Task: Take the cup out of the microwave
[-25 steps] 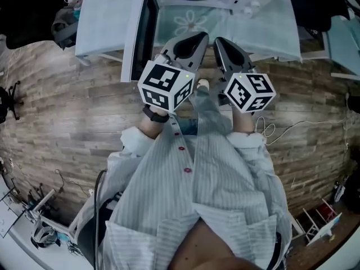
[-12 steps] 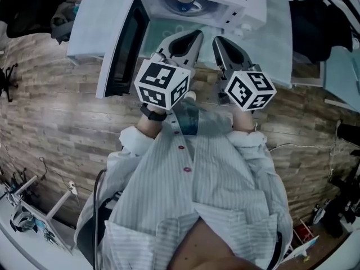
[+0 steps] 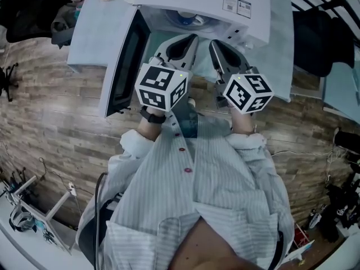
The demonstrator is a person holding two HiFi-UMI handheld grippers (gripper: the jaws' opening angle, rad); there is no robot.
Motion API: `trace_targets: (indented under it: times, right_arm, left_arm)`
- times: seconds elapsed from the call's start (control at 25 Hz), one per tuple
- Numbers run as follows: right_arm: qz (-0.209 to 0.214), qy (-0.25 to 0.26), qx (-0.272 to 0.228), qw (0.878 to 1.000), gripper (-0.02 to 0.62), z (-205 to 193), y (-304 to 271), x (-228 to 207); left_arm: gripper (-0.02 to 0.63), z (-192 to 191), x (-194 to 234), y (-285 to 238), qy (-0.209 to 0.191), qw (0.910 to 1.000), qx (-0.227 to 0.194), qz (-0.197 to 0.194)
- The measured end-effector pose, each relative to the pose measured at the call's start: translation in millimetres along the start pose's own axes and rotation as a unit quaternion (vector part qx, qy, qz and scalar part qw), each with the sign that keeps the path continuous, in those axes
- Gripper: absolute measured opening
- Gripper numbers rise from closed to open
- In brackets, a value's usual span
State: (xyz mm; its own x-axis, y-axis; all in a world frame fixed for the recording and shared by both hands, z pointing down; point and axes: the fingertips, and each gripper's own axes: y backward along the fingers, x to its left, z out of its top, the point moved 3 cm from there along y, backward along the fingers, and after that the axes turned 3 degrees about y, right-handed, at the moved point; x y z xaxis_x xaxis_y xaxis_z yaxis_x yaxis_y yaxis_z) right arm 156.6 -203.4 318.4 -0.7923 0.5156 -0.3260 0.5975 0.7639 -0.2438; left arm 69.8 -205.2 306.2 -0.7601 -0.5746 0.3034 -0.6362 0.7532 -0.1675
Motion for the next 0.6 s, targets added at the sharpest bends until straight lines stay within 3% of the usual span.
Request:
trace_targets:
  times: [0.6]
  right_arm:
    - [-0.011,-0.004,-0.009,1.000,0.034,17.5,-39.5,-15.3]
  left_arm:
    - [0.008,7.1,42.3,-28.2,-0.001,1.0000,0.005,0.002]
